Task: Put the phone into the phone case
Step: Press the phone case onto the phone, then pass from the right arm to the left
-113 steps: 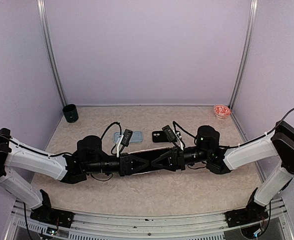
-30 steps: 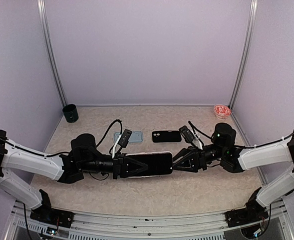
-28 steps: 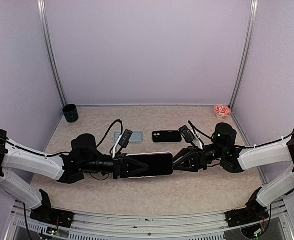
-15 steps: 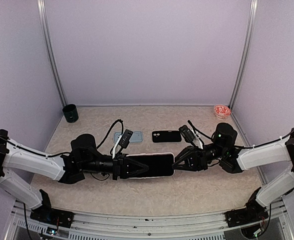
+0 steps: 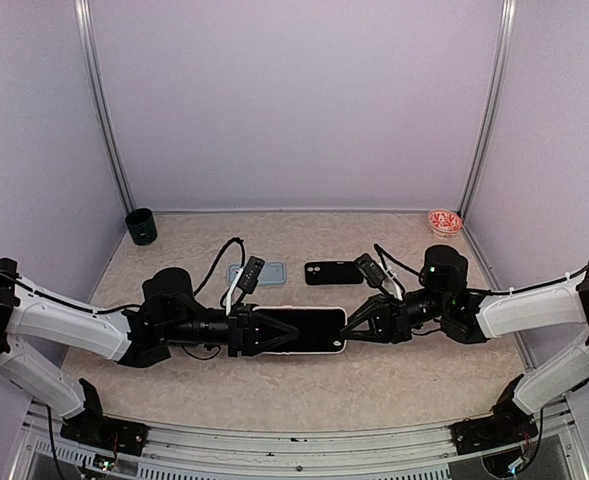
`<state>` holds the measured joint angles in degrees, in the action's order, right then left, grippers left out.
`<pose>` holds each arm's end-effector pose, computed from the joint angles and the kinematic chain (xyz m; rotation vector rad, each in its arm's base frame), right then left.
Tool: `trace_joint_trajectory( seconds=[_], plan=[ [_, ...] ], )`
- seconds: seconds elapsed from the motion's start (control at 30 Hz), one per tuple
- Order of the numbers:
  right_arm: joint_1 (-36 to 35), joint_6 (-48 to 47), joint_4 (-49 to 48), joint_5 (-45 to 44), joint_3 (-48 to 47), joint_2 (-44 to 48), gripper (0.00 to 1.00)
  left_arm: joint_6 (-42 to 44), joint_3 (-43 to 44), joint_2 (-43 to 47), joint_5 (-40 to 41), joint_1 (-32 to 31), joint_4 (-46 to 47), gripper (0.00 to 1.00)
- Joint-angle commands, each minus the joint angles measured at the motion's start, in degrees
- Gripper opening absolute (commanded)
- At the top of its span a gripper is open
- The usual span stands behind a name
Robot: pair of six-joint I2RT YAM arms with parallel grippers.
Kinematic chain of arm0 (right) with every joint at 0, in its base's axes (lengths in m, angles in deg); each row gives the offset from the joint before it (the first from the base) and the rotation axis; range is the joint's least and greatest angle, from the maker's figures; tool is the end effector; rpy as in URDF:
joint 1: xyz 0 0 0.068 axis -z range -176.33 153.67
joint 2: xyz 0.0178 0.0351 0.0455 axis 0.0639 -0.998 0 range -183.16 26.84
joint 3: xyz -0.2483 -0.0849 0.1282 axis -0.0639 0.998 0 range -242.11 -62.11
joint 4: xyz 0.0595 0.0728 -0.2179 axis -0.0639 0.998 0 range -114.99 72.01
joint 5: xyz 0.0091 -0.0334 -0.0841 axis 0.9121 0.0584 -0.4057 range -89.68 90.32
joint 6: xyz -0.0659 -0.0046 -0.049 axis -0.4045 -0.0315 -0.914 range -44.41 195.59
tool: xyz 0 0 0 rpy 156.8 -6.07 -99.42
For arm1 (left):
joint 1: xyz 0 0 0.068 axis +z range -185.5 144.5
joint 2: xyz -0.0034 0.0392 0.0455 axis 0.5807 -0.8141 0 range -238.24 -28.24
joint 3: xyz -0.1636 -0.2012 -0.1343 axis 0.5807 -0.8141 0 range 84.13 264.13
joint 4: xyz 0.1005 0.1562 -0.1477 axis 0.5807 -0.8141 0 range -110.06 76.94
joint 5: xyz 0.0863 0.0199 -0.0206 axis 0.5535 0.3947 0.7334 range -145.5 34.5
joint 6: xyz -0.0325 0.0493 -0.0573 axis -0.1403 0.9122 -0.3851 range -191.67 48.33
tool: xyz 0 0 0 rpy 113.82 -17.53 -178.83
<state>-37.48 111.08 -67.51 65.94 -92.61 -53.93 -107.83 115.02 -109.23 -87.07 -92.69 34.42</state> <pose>0.1554 0.2223 0.2496 -1.0937 1.7362 1.8727 0.1294 -0.2699 0.2581 0.8224 1.7139 -1.6313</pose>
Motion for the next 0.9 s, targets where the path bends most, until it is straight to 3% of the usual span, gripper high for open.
trace_joint_trajectory(
  seconds=[0.0, 0.37, 0.87],
  plan=[
    [-0.80, -4.72, 6.86, -4.86, -2.63, 2.94, 0.00, 0.30, 0.84, -0.44, 0.81, -0.04, 1.65, 0.32],
    [-0.74, -8.17, 14.71, -13.13, -3.64, 6.01, 0.00, -0.10, 1.18, -0.84, 0.85, 0.13, 1.56, 0.39],
    [-0.78, -10.73, 19.77, -15.00, -5.09, 6.67, 0.00, -0.11, 2.17, -1.43, 0.79, 0.19, 0.79, 0.11]
  ],
)
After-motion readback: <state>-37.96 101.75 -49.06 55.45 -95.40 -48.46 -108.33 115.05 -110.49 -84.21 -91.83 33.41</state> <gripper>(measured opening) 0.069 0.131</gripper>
